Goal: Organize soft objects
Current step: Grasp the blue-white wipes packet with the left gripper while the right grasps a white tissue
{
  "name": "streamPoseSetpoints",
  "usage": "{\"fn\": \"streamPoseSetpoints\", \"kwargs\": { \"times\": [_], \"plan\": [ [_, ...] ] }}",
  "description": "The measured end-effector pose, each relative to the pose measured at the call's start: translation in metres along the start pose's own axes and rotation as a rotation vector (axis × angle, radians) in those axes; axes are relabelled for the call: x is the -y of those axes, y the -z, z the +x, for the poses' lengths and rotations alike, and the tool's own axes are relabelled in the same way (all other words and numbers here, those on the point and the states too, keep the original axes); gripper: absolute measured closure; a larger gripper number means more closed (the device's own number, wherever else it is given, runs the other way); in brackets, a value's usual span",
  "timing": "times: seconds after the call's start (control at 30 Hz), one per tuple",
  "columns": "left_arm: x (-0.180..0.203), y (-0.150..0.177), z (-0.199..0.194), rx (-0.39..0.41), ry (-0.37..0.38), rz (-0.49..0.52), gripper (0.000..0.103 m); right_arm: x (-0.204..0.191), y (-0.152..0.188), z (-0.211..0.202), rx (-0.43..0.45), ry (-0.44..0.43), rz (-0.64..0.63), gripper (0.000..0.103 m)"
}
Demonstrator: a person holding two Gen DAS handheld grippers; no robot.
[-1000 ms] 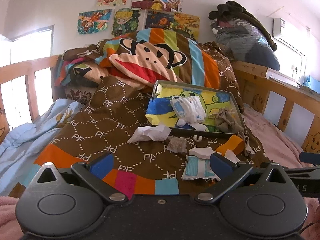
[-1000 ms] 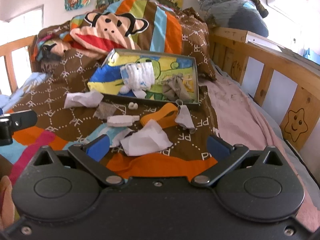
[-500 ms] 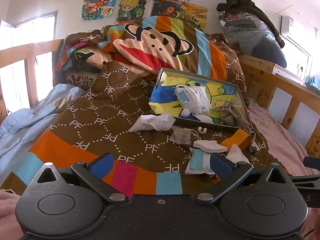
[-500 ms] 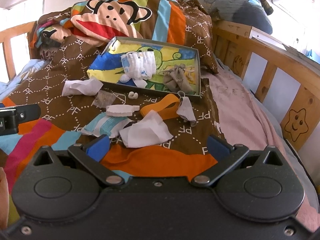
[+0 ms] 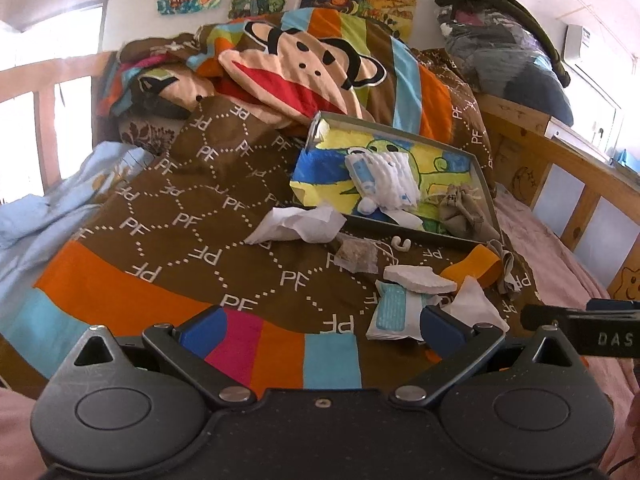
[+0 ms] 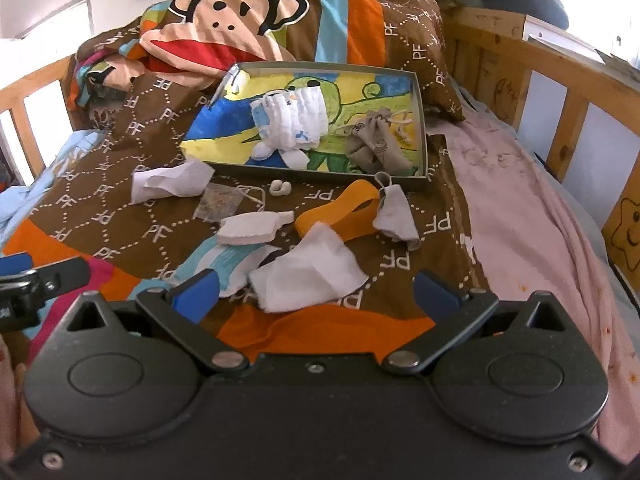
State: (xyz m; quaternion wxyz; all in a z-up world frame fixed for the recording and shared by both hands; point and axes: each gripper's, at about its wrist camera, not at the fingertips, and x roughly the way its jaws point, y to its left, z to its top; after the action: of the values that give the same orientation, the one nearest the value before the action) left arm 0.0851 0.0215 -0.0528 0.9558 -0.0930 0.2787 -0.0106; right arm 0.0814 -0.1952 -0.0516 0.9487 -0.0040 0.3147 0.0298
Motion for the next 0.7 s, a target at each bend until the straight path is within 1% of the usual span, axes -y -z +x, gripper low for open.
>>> {"fn": "streamPoseSetpoints", "kwargs": {
  "times": [0.07,0.13,0.2,0.27,0.33,0.4,0.5,0.53,0.6,0.7],
  "plan": [
    [-0.003,-0.001,0.007,-0.015,0.015,-0.019,0.001,0.009,-0.007,0.017,-0.034,-0.017,0.026,0.000],
    [-0.006,-0.002,0.015,-0.033,0.027,-0.042,0.001,0.019,-0.013,0.037,-0.073,-0.011,0.057,0.000],
    [-0.006,-0.003,0.022,-0.033,0.054,-0.046,0.001,0.026,-0.016,0.051,-0.098,-0.008,0.073,0.000],
    [-0.003,-0.004,0.029,-0.018,0.083,-0.030,0.001,0.034,-0.018,0.058,-0.105,-0.050,0.097,0.000],
    [0.000,-0.005,0.038,-0.010,0.117,-0.008,0.001,0.034,-0.022,0.066,-0.098,-0.086,0.057,0.000],
    [0.004,-0.007,0.049,-0.012,0.162,0.008,0.001,0.034,-0.030,0.073,-0.085,-0.118,-0.046,0.000],
    [0.007,-0.011,0.070,-0.025,0.233,0.035,0.001,0.027,-0.038,0.082,-0.065,-0.156,-0.158,0.000],
    [0.008,-0.012,0.077,-0.033,0.253,0.046,0.001,0.026,-0.041,0.083,-0.069,-0.165,-0.177,0.000],
    [0.008,-0.012,0.088,-0.049,0.280,0.063,0.001,0.031,-0.039,0.087,-0.085,-0.190,-0.165,0.000],
    [0.007,-0.013,0.102,-0.082,0.328,0.055,0.001,0.033,-0.034,0.095,-0.133,-0.228,-0.158,0.000]
  ]
}}
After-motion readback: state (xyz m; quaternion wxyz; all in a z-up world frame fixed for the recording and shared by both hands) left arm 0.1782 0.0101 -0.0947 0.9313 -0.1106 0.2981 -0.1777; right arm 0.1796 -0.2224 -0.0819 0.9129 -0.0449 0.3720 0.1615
